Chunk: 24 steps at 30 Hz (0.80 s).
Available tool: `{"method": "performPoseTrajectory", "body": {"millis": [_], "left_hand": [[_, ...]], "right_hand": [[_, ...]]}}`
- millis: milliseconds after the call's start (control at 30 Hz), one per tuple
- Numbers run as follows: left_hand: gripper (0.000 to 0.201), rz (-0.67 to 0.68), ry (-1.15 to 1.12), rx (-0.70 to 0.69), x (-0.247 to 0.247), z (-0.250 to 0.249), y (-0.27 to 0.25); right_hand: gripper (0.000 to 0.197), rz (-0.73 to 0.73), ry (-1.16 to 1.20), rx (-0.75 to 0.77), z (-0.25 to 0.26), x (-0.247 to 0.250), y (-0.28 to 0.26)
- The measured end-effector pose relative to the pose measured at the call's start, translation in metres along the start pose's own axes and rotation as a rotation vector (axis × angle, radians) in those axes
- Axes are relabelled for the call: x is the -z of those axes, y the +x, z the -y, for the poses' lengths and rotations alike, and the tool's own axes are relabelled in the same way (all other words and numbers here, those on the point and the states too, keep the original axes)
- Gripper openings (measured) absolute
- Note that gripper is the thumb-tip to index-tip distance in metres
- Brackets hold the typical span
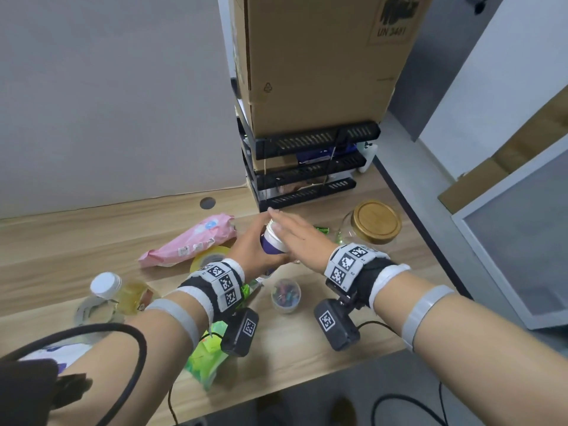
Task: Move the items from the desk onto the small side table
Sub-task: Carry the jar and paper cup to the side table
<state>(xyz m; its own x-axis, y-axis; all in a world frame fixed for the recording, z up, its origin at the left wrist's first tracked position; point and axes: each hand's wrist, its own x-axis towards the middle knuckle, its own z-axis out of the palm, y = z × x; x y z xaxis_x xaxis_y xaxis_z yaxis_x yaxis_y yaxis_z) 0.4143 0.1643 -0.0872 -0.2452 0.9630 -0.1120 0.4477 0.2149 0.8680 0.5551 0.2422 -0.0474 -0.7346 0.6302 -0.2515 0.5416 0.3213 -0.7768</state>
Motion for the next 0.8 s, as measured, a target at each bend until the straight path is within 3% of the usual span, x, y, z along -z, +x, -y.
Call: {"method": "performPoseTrajectory", "body": {"millis": [100,133,200,267,367,567,667,800], "left_hand": [[0.084,0.007,0.023,0.028,-0.004,0.000,0.010],[0.083,0.012,0.024,0.029,-0.006,0.001,0.012],[0.079,0.013,0.013,0.028,-0.009,0.003,0.016],[0.076,0.025,0.017,0.023,-0.016,0.005,0.021],[0.072,0.062,0.033,0.032,-0.027,0.004,0.028],[0.080,0.174,-0.003,-0.002,-0.070,-0.018,0.049],[0.087,0.268,-0.068,-0.012,-0.110,-0.035,0.052],[0.071,0.434,-0.070,-0.089,-0.170,-0.075,0.035]], "right_hand": [[0.059,-0.369,-0.444,-0.060,-0.020,0.038,0.005],[0.067,-0.412,-0.596,-0.149,-0.030,0.052,0.005],[0.086,-0.320,-0.702,-0.370,-0.052,0.076,0.002],[0.097,-0.189,-0.651,-0.517,-0.069,0.088,-0.003],[0.090,-0.181,-0.606,-0.529,-0.081,0.090,-0.010],[0.083,-0.380,-0.421,-0.618,-0.095,0.092,-0.061],[0.080,-0.524,-0.304,-0.738,-0.112,0.096,-0.117],[0.077,-0.659,-0.226,-0.899,-0.132,0.099,-0.214]]}}
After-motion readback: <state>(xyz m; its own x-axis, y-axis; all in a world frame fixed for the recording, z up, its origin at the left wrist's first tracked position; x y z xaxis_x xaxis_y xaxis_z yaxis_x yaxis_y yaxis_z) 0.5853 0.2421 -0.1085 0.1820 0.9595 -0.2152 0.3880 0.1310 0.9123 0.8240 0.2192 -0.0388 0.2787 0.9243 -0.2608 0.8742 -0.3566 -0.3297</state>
